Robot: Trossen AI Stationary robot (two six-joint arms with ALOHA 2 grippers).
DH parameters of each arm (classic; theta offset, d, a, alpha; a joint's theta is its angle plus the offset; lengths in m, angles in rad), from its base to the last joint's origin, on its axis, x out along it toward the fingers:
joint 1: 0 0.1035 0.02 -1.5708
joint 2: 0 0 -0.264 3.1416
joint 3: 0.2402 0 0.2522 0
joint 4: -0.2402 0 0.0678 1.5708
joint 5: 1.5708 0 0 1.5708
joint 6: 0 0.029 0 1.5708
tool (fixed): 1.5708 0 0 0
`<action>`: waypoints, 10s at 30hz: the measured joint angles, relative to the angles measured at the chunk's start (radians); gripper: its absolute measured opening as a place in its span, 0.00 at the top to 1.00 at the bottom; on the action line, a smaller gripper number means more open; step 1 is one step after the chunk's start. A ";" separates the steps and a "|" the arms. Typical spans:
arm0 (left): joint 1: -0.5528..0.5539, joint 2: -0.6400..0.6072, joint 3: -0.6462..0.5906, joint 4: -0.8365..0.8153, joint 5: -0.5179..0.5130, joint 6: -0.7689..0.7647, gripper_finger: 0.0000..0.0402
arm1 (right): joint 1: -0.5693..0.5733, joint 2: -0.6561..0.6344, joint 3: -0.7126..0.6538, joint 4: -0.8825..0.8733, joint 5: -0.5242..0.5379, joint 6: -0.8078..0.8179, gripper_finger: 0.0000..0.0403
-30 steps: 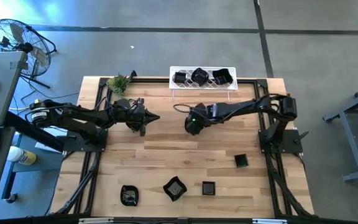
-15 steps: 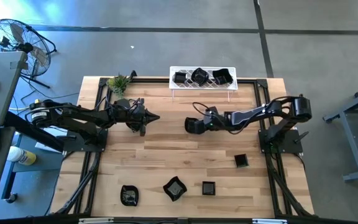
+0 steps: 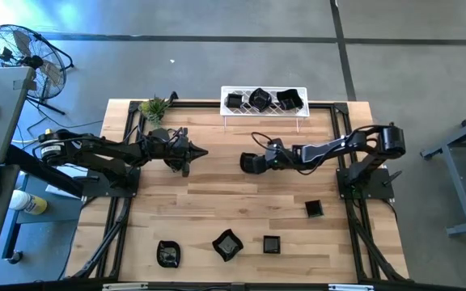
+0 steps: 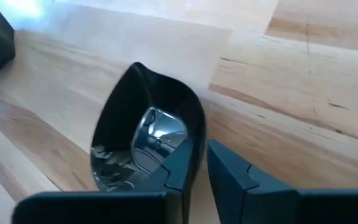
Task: Pick & Place Mini shaped plates
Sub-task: Stack the leaf shaped plate on top of the stacked leaf shaped plates on the shelf
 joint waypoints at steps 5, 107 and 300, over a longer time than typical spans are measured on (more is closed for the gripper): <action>0.000 0.000 0.000 0.000 0.000 0.000 0.99 | 0.009 0.000 0.000 -0.005 -0.001 0.022 0.90; 0.000 0.000 -0.001 -0.008 0.016 -0.023 0.99 | 0.179 0.223 -0.010 0.506 0.542 -0.050 1.00; 0.000 0.000 0.000 -0.003 0.010 -0.008 0.99 | -0.396 -0.122 0.501 -0.498 0.213 0.144 0.97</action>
